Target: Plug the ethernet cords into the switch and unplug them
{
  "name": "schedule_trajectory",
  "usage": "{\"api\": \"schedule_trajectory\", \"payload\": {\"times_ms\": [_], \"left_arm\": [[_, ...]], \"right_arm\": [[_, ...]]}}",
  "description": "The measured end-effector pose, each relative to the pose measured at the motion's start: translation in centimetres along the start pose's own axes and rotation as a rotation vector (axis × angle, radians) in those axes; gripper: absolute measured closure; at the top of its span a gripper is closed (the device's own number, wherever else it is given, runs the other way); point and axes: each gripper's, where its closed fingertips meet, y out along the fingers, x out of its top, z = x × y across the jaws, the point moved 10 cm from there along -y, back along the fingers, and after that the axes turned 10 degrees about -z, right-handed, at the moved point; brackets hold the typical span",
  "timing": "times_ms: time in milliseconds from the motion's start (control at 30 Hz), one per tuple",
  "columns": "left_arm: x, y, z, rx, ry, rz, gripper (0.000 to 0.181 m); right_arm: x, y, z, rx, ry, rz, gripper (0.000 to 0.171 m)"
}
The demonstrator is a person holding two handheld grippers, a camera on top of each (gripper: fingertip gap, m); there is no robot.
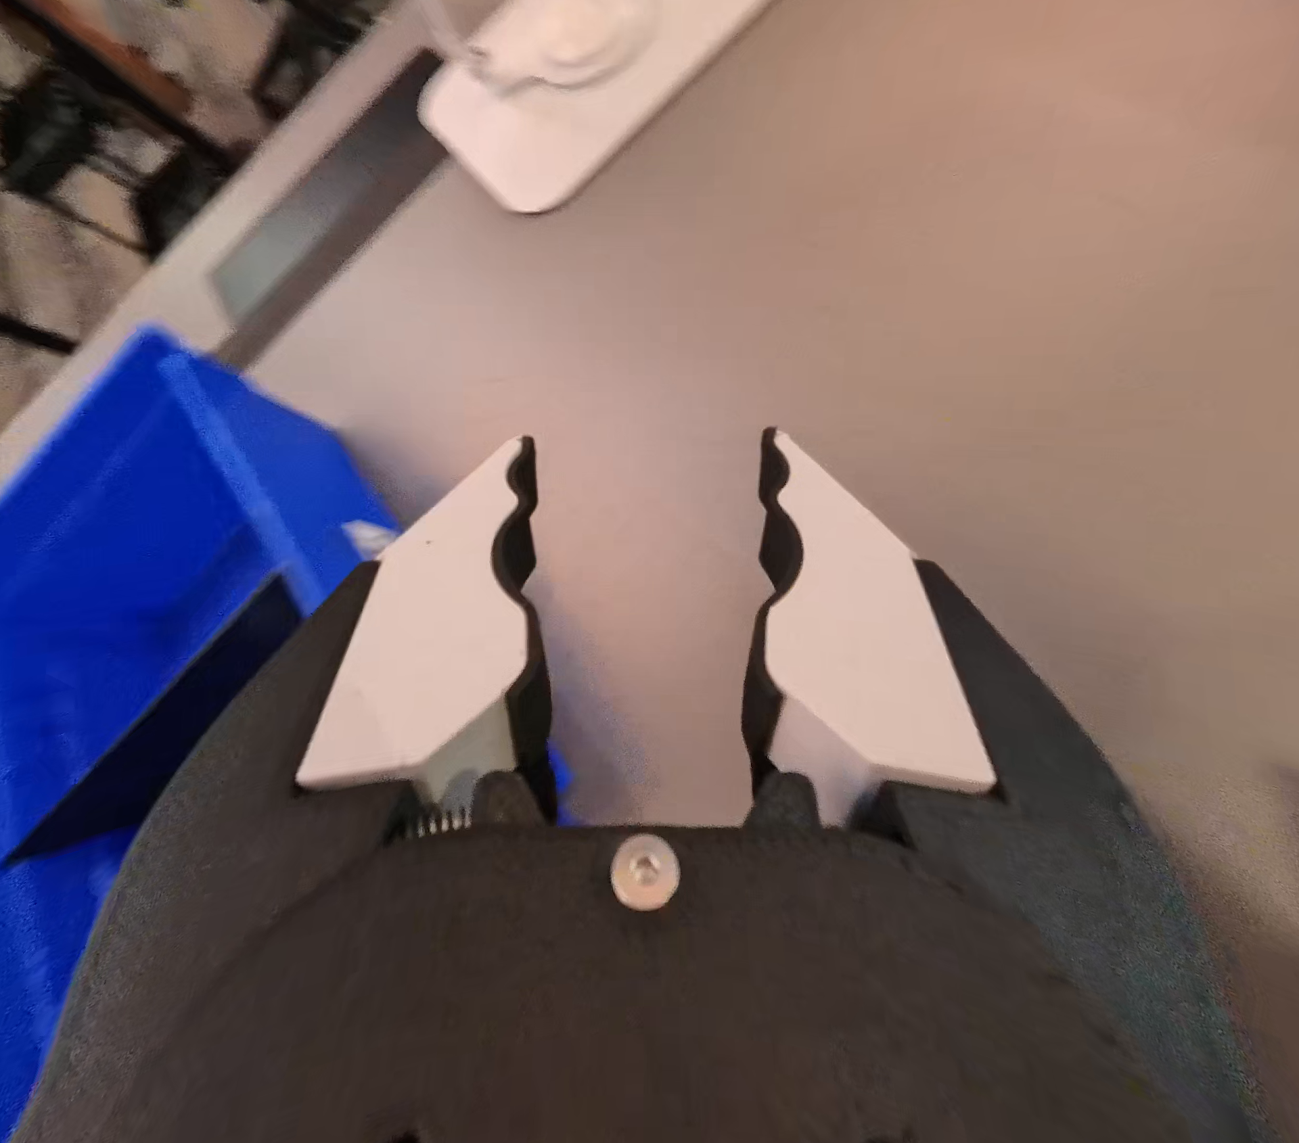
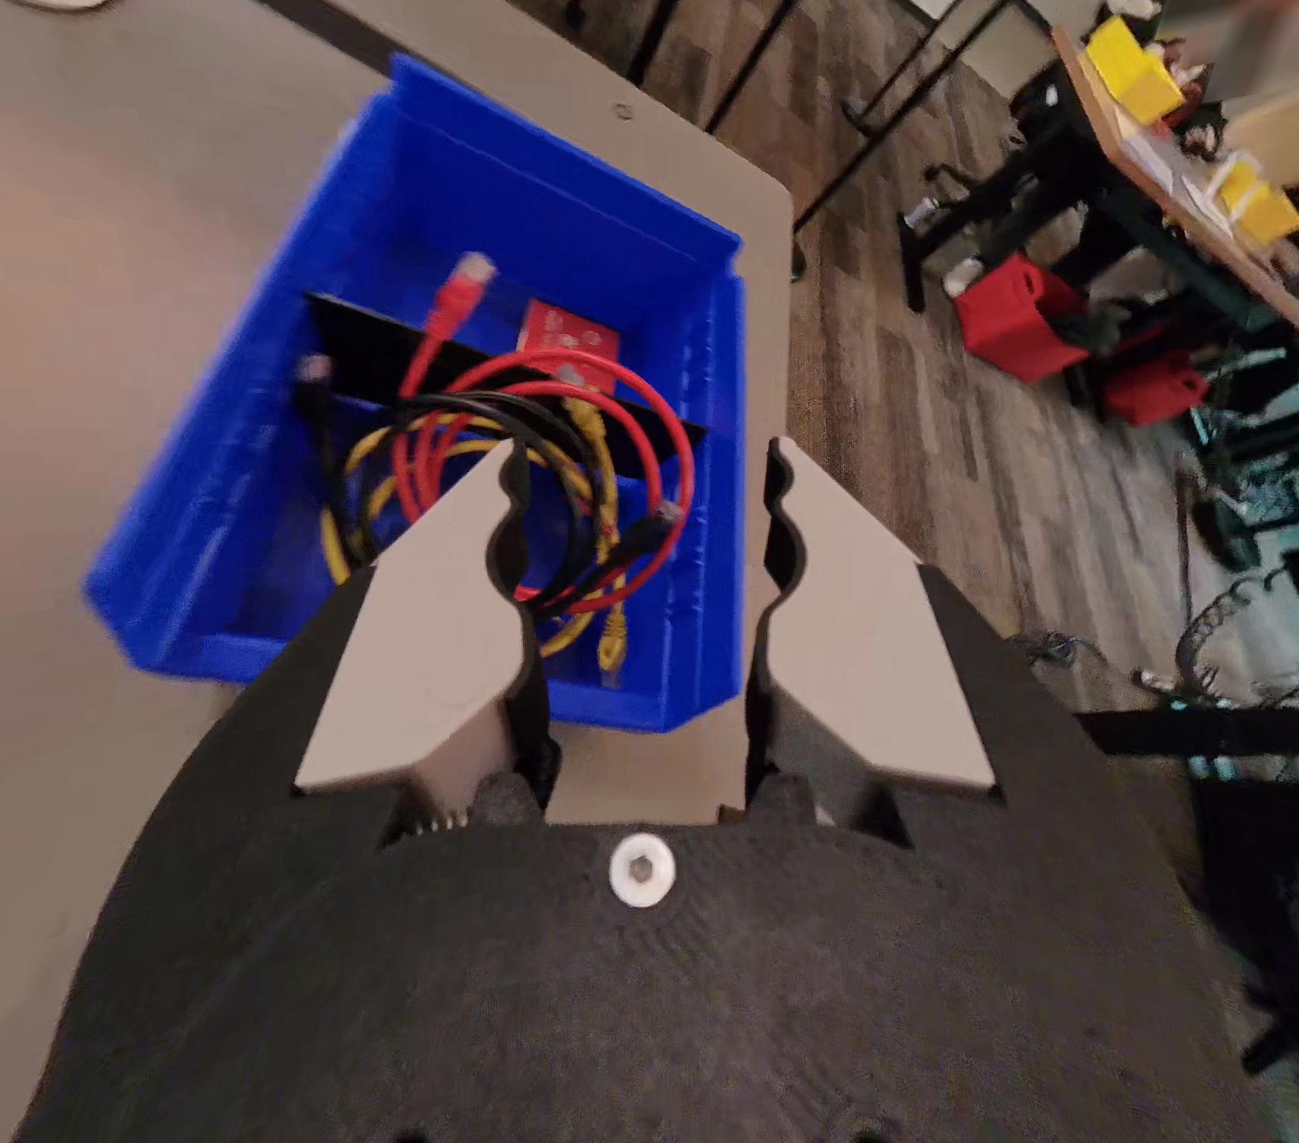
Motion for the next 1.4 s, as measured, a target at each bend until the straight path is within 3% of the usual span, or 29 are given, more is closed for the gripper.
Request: {"api": "schedule_trajectory", "payload": {"times_ms": [133, 300, 367, 467, 567, 667, 733, 833, 967, 1167, 1400], "left_arm": [[-2.2, -3.9, 8.2, 0.205, -0.162, -0.013, 0.117], [-10.3, -8.1, 16.7, 0.448, -0.388, 0.105, 0.106], [-13.5, -9.0, 18.5, 0.465, -0.522, 0.159, 0.098], [-16.8, -9.3, 19.9, 0.448, -0.641, 0.194, 0.101], [-19.2, -7.9, 19.8, 0.318, -0.754, 0.219, 0.109], [-19.9, -6.8, 20.0, 0.283, -0.801, 0.207, 0.122], [-20.1, -6.6, 20.3, 0.258, -0.853, 0.168, 0.145], [-20.7, -6.5, 21.0, 0.292, -0.932, 0.115, 0.16], [-20.7, -6.4, 20.9, 0.245, -0.956, 0.082, 0.177], [-19.1, -7.0, 20.9, 0.262, -0.947, 0.014, 0.178], [-18.0, -10.4, 22.2, 0.291, -0.968, -0.154, 0.178]], "right_arm": [[-3.9, 1.2, -4.4, -0.044, 0.192, 0.02, 0.091], [-8.8, 3.9, -6.2, 0.006, 0.274, 0.115, 0.089], [-10.1, 5.1, -6.0, 0.052, 0.296, 0.134, 0.088], [-11.2, 6.6, -4.9, 0.138, 0.331, 0.154, 0.092], [-11.5, 7.9, -3.8, 0.212, 0.352, 0.15, 0.11], [-11.6, 8.5, -3.3, 0.259, 0.376, 0.164, 0.127], [-11.5, 8.5, -3.2, 0.295, 0.388, 0.168, 0.141], [-11.4, 8.5, -2.9, 0.297, 0.368, 0.171, 0.158], [-10.6, 8.5, -1.4, 0.307, 0.334, 0.173, 0.159], [-7.8, 8.5, 3.7, 0.382, 0.285, 0.169, 0.158], [-3.3, 8.3, 12.1, 0.529, 0.203, 0.158, 0.156]]}}
